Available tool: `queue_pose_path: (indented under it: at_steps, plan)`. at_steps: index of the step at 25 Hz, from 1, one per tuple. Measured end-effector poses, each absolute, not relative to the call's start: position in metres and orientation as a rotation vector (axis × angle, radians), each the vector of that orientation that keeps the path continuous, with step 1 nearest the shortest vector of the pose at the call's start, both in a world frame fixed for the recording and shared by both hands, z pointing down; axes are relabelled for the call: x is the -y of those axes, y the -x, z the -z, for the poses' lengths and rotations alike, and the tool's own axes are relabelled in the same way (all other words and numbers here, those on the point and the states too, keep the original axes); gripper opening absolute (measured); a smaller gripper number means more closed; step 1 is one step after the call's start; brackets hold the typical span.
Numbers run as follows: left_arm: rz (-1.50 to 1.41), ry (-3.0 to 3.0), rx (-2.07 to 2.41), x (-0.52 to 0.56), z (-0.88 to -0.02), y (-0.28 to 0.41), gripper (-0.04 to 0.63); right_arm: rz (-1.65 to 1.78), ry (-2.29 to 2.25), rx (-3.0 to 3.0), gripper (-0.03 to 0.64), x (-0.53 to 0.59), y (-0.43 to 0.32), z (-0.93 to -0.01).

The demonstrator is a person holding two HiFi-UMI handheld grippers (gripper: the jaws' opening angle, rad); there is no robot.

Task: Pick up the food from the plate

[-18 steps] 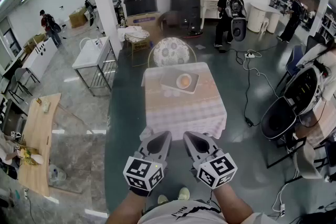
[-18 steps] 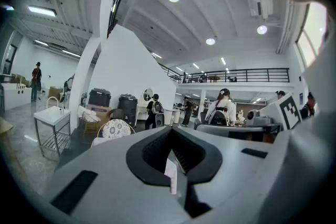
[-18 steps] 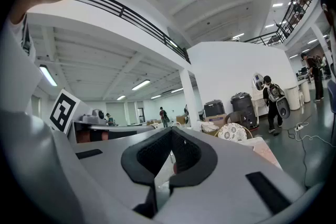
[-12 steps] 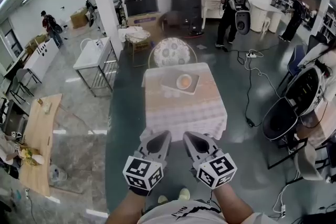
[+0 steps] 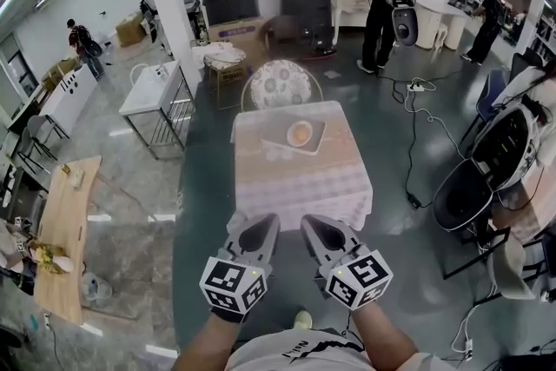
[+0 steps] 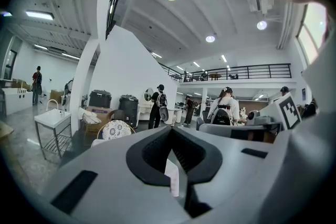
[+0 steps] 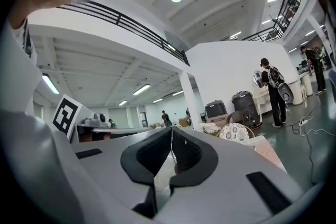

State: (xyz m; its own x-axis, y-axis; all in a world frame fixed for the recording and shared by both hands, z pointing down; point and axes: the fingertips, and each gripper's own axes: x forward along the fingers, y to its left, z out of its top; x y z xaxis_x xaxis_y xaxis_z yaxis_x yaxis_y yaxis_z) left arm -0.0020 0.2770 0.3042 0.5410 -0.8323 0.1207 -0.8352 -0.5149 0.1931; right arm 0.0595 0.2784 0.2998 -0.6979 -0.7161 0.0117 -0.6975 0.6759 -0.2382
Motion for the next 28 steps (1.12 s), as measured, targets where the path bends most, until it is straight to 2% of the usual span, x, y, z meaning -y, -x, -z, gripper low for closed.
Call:
queue_pose_path:
  at_steps: [17,28]
  plan:
    - [-0.022,-2.581,1.366,-0.211,-0.313,-0.009,0.006,0.354,1.277,-2.78,0.017,-0.217,-0.072,-0.314]
    - [-0.086,-2.622,1.308,-0.099,-0.342,0.029,0.006,0.416,1.371,-2.769,0.017,-0.103,-0.025,-0.341]
